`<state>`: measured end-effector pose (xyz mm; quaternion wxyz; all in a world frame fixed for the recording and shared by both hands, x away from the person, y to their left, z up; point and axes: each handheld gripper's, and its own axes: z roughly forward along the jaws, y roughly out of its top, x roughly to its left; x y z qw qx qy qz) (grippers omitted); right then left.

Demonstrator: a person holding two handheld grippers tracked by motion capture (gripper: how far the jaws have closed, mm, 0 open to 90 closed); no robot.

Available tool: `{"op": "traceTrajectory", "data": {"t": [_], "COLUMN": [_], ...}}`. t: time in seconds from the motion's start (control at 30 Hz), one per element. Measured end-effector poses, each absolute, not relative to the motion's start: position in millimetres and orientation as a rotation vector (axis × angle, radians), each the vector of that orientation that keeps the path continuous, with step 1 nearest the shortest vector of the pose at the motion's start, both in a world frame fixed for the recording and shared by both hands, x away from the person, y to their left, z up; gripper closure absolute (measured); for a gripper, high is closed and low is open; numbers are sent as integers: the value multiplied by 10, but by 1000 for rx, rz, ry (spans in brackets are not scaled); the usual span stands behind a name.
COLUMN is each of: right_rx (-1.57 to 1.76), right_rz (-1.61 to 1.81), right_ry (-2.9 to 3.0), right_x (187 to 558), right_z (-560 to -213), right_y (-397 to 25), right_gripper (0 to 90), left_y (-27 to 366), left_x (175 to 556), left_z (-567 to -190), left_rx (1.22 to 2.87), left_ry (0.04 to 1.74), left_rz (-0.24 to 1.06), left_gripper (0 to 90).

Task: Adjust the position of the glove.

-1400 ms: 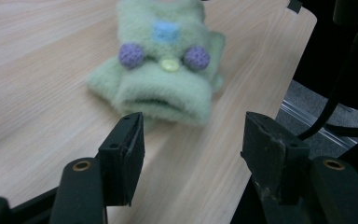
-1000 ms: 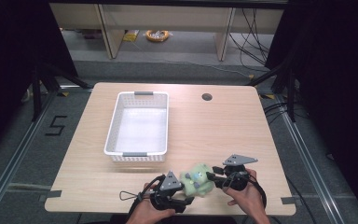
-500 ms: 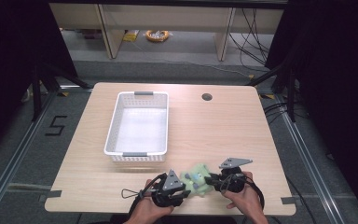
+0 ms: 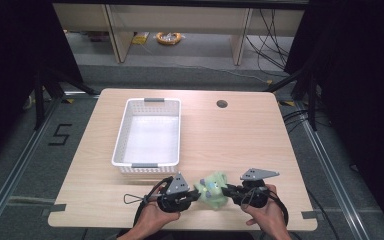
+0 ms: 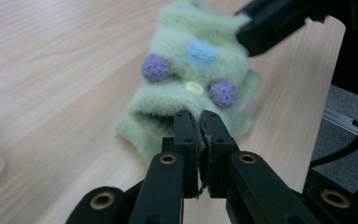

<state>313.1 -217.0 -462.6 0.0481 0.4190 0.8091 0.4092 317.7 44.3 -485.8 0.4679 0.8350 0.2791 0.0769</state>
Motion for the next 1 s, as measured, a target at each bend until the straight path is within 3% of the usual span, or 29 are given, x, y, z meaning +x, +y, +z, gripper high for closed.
{"op": "traceTrajectory", "data": {"t": [0.5,0.67,0.87,1.0], "right_rx": [1300,1317,1295,1296], "right_rz": [1200,1206,1163,1156], "right_ry": [2473,2491,2503,2503], "right_x": [3003,3013,3004,2993], "right_z": [-4764,-4803,-4817,-4780], "right_y": [-2134,-2125,-2106,-2114], "right_gripper": [774,745,697,586], "left_y": [459,492,497,520], "left_x": [3294,3344,3343,3359], "left_z": [-4927,-4949,-4976,-4973], "left_rx": [2067,2070,2058,2086], "left_ry": [727,724,756,727], "left_rz": [112,150,145,153], "left_gripper": [857,856,848,795]}}
